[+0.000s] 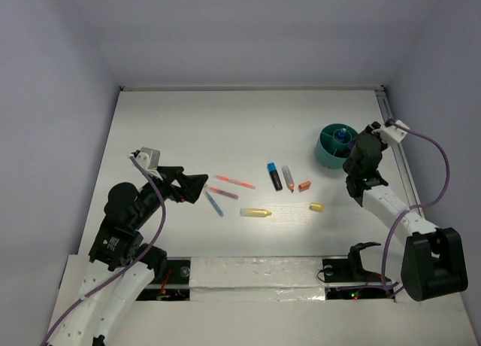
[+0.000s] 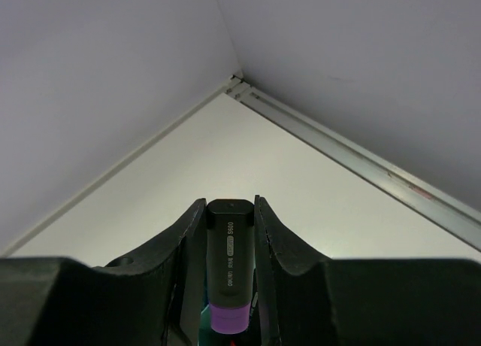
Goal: Sort the stationery into containers
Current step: Place the pen in the storage box.
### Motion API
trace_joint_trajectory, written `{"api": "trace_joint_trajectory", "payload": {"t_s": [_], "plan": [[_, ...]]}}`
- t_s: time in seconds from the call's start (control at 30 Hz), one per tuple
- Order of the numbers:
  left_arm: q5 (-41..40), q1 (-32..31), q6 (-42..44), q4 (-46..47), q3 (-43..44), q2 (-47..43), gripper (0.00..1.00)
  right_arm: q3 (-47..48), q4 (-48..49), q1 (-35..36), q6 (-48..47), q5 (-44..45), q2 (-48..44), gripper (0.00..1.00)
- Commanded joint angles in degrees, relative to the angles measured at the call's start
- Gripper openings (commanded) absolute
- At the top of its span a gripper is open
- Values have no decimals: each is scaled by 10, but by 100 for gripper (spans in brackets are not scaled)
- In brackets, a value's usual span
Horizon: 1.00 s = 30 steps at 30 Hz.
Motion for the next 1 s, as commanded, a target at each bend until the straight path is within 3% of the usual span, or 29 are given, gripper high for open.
{"api": "trace_joint_trajectory", "payload": {"t_s": [0.0,0.67,0.77,0.8,0.97], "plan": [[0,-7,0,29,0,-6,99,4,22,-5,29,1,18,7],[-2,-7,0,29,0,-4,99,-22,4,-5,90,-21,78,11],[-3,-7,0,29,1,-4,99,-24,-3,-5,98,-28,76,26],[-2,-7,-1,29,0,-4,99,-24,-8,-5,99,-31,75,36],[-2,-7,0,29,0,-4,99,-16,-32,-5,102,-34,57,49]]}}
